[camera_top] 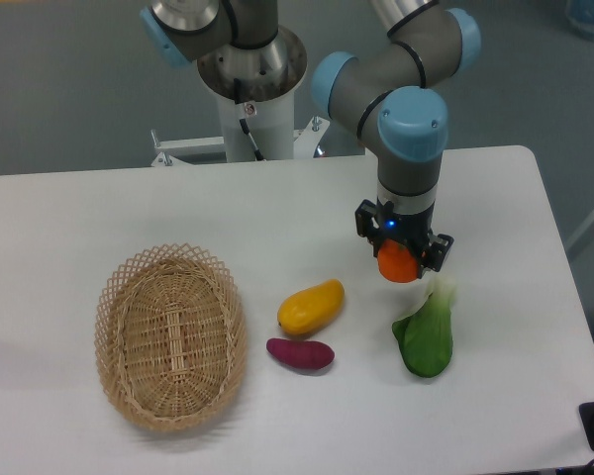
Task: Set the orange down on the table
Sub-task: 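Lift the held orange slightly with the gripper above the bok choy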
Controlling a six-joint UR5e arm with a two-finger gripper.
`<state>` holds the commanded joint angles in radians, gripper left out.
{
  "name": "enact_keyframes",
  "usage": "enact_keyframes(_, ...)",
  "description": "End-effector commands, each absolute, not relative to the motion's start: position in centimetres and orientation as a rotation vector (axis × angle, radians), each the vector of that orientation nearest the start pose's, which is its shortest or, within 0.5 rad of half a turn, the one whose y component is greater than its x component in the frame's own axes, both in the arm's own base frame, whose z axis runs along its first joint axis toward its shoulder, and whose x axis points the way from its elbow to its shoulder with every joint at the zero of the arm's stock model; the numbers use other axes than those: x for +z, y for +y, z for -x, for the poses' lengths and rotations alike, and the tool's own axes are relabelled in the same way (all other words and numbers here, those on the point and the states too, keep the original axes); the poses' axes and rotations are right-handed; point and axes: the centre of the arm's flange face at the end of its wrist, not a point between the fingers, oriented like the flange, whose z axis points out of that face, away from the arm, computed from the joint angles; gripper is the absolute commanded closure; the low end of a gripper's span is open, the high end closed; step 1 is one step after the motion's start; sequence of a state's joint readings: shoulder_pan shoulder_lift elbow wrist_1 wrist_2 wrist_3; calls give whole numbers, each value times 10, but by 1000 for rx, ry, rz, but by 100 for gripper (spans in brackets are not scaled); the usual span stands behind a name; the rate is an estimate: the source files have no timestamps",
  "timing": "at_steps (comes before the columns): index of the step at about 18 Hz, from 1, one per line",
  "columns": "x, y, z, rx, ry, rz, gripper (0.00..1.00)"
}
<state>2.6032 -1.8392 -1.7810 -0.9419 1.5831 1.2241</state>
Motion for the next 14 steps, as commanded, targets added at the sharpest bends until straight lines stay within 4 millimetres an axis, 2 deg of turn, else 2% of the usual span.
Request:
enact_keyframes(9, 311, 400, 435, 229, 286, 3071, 34)
enact_keyframes(14, 307, 397, 436, 217, 280, 3078, 34)
